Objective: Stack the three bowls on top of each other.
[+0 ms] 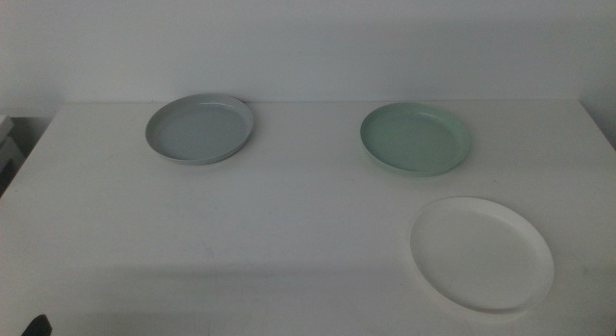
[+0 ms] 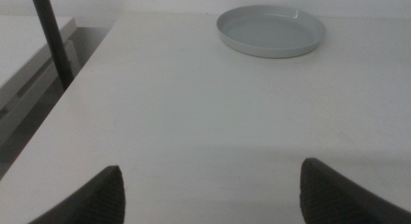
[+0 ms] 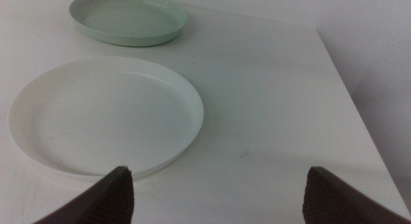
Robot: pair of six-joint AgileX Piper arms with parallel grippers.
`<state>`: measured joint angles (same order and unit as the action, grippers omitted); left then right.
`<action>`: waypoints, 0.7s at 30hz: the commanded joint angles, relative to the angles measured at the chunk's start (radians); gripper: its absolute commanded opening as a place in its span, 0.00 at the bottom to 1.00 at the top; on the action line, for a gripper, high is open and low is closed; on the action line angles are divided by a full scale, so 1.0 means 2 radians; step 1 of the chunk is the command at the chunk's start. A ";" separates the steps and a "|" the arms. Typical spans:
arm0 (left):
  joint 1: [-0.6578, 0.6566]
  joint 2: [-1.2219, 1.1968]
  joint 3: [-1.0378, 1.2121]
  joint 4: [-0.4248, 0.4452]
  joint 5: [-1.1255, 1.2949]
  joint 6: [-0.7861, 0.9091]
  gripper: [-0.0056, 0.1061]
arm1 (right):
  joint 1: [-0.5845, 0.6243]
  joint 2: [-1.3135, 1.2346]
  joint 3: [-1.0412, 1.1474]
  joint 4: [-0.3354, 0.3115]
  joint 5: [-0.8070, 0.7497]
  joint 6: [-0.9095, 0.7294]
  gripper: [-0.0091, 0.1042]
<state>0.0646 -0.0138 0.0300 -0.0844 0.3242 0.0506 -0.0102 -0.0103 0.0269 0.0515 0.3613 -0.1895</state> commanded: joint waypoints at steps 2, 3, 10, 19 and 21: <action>-0.003 -0.007 0.003 -0.004 -0.038 -0.003 0.84 | -0.001 -0.012 -0.015 0.003 -0.018 -0.002 0.92; -0.003 -0.007 0.003 -0.004 -0.038 -0.003 0.84 | -0.001 -0.010 -0.022 0.005 -0.010 -0.002 0.92; -0.003 -0.007 0.003 -0.004 -0.038 -0.003 0.84 | -0.001 0.051 -0.111 0.000 0.028 -0.003 0.92; -0.003 -0.007 0.003 -0.004 -0.038 -0.003 0.84 | -0.001 0.197 -0.257 0.001 0.114 -0.003 0.92; -0.003 -0.007 0.003 -0.004 -0.038 -0.003 0.84 | -0.001 0.232 -0.285 -0.001 0.117 -0.009 0.92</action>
<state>0.0646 -0.0138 0.0300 -0.0844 0.3242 0.0506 -0.0102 0.3993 -0.4807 0.0558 0.6451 -0.1906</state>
